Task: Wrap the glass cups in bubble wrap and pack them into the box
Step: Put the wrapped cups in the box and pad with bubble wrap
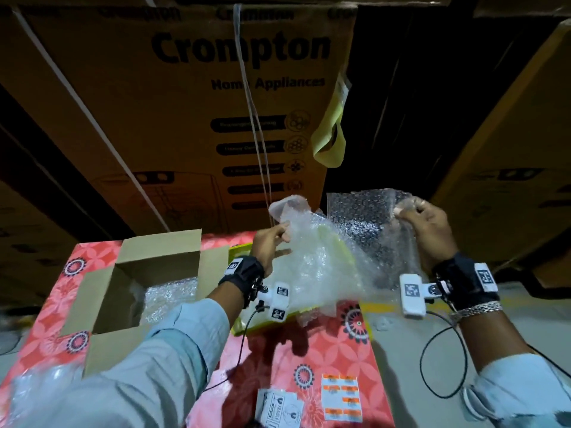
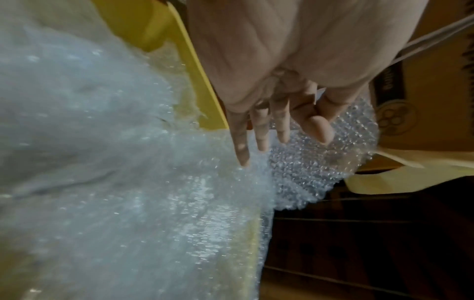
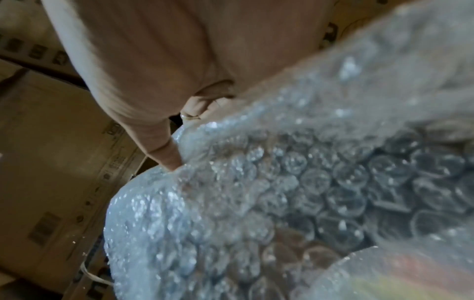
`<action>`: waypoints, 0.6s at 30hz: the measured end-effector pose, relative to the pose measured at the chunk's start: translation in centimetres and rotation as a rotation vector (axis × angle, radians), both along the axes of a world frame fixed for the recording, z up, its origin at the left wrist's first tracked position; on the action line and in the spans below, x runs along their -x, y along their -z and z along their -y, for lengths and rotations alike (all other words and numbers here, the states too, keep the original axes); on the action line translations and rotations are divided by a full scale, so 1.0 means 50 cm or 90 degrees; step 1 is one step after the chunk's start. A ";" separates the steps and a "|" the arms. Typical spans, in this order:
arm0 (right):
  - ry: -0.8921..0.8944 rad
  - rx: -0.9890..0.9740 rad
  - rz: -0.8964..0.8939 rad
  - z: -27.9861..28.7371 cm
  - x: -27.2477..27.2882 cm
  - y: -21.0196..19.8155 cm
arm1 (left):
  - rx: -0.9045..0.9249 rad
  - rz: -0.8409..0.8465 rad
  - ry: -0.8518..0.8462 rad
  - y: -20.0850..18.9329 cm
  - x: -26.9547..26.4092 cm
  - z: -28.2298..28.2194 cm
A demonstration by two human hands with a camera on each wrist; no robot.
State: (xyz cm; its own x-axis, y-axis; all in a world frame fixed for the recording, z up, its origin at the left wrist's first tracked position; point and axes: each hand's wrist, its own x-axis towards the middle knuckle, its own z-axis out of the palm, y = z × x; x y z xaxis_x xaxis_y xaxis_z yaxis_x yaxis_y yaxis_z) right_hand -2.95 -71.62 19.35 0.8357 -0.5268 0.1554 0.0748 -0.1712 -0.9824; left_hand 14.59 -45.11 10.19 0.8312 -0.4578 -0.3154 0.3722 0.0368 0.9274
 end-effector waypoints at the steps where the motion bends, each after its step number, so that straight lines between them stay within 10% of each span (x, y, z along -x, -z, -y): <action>1: 0.000 -0.002 -0.014 -0.004 -0.003 0.010 | -0.029 -0.001 0.021 0.017 0.007 -0.009; 8: 0.032 0.036 -0.048 -0.024 -0.023 0.030 | -0.231 0.177 0.333 0.095 0.075 0.017; 18: -0.047 -0.013 -0.053 -0.124 -0.032 0.005 | -0.118 0.035 0.231 0.024 0.088 -0.077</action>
State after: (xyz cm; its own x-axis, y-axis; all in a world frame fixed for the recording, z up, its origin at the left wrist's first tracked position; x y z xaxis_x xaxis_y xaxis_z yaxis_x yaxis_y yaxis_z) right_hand -1.36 -65.41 19.11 0.8820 -0.4653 0.0738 0.0050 -0.1475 -0.9891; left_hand 10.19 -41.24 8.98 0.6446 -0.6639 -0.3792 0.2795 -0.2570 0.9251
